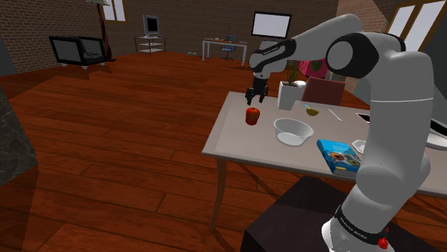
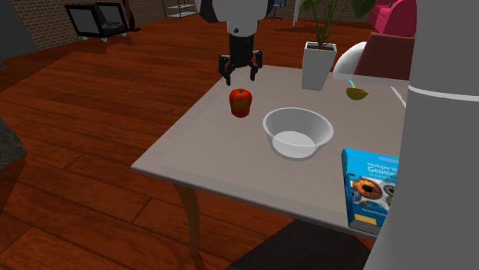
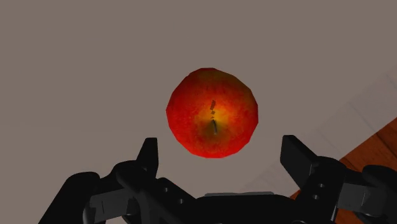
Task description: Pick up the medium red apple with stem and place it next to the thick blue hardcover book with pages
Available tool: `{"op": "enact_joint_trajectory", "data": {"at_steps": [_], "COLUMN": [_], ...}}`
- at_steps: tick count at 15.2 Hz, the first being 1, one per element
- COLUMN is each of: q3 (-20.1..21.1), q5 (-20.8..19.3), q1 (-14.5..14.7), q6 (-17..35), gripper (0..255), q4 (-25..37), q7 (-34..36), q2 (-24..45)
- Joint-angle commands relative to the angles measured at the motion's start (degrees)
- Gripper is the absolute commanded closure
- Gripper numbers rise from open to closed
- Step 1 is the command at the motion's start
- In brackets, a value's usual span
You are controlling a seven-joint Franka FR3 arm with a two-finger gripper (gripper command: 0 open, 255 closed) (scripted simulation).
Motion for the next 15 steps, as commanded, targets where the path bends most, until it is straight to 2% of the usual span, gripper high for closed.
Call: {"op": "enact_joint_trajectory", "data": {"at_steps": [1, 10, 11, 15], "q3": [0.06, 0.12, 0.12, 0.12], "q5": [0.16, 0.29, 0.29, 0.29], "q1": [-0.05, -0.09, -0.09, -0.09], "q6": [1.29, 2.26, 2.26, 2.27], "gripper": [0, 0, 255, 255], "q4": [-0.65, -1.10, -1.10, -1.10], "q7": [-0.11, -0.19, -0.19, -0.19], "q2": [0.63, 1.17, 1.17, 1.17]}}
